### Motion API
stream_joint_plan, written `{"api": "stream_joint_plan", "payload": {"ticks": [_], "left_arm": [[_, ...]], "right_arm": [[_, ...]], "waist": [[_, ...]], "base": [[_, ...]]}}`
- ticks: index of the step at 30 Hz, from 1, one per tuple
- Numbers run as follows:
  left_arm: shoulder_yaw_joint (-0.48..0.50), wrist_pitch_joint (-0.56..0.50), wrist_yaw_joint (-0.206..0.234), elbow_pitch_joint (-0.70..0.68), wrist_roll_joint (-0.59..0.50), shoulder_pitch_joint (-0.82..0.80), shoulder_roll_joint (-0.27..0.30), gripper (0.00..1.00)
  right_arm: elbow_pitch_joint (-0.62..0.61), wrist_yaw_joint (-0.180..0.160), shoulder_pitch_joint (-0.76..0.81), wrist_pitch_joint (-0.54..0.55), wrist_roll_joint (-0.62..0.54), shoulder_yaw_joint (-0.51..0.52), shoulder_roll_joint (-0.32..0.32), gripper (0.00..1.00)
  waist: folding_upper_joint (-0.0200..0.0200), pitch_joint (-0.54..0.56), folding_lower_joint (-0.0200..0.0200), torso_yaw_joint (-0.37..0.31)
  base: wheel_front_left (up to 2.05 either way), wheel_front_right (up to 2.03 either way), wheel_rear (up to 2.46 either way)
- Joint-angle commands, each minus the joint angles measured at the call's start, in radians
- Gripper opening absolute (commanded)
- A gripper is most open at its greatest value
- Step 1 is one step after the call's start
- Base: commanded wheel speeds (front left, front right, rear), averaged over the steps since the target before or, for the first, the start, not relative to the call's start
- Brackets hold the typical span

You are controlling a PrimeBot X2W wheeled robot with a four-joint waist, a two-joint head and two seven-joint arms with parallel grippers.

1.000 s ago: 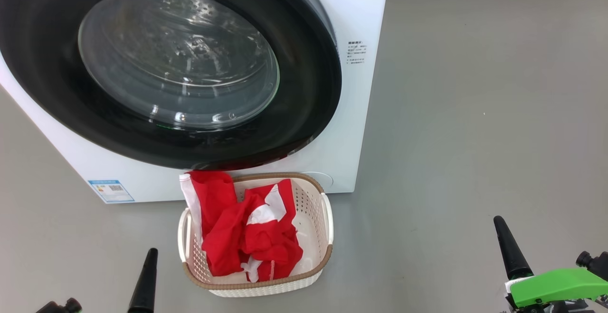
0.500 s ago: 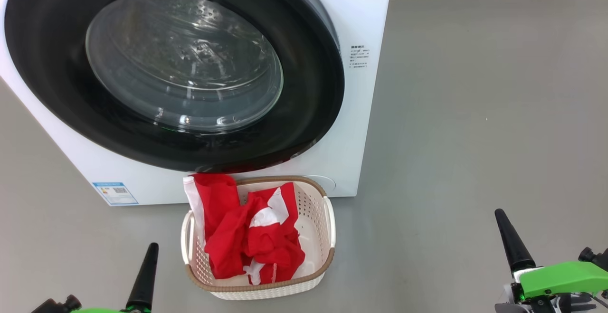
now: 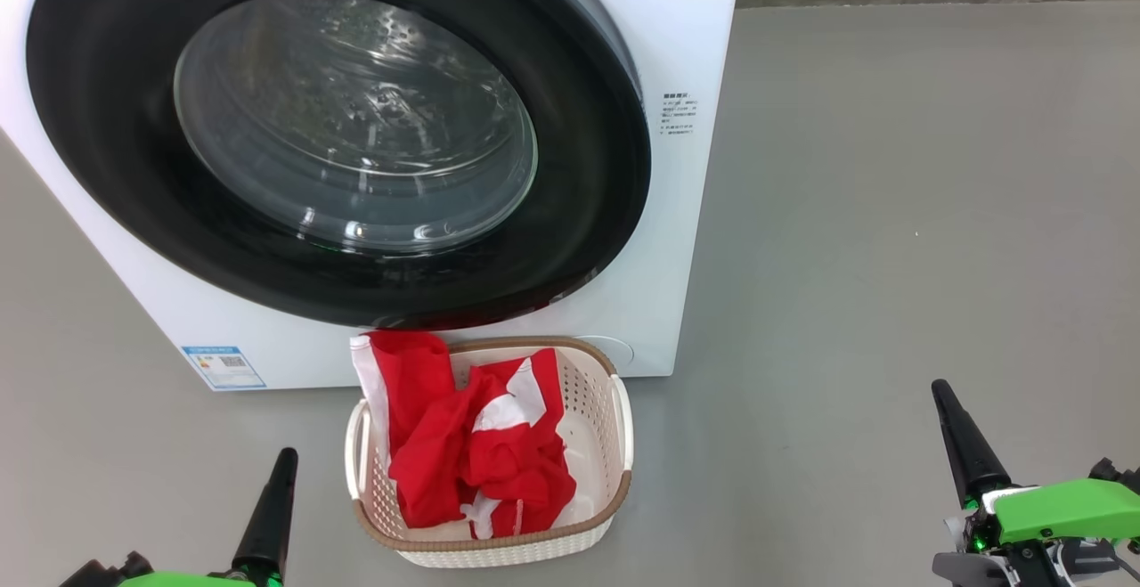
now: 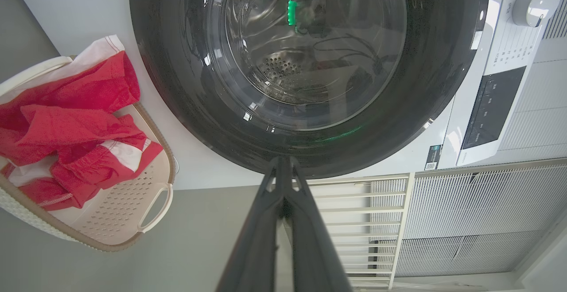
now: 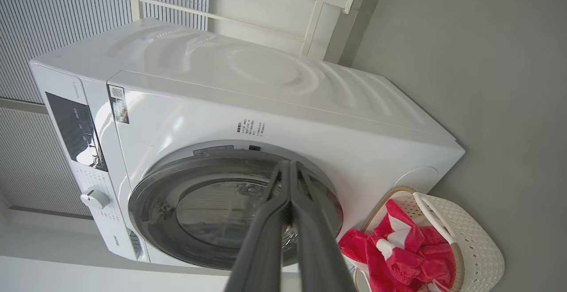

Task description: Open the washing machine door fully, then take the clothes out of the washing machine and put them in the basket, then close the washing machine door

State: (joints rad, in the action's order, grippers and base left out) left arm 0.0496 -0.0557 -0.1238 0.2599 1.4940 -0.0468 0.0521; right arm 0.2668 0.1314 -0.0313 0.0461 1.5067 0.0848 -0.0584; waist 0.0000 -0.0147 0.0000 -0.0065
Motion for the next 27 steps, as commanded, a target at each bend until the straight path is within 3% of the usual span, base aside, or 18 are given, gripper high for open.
{"api": "stream_joint_plan", "payload": {"ticks": [1,11,27], "left_arm": [[0.034,-0.009,-0.006,-0.021,0.028,-0.045,0.016,0.0],[0.042,-0.039,-0.007,-0.016,0.131,-0.059,0.015,0.0],[0.046,-0.043,-0.007,-0.015,0.13,-0.06,0.012,0.0]], "right_arm": [[-0.025,-0.001,-0.057,0.01,0.029,-0.013,-0.016,0.0],[-0.024,-0.001,-0.073,0.04,0.127,-0.004,-0.015,0.0],[-0.024,-0.001,-0.074,0.046,0.124,0.002,-0.011,0.0]], "waist": [[0.0,0.001,0.0,0.001],[0.0,0.011,0.0,0.006],[0.0,0.012,0.0,0.006]], "base": [[0.0,0.0,0.0],[0.0,0.0,0.0],[0.0,0.0,0.0]]}}
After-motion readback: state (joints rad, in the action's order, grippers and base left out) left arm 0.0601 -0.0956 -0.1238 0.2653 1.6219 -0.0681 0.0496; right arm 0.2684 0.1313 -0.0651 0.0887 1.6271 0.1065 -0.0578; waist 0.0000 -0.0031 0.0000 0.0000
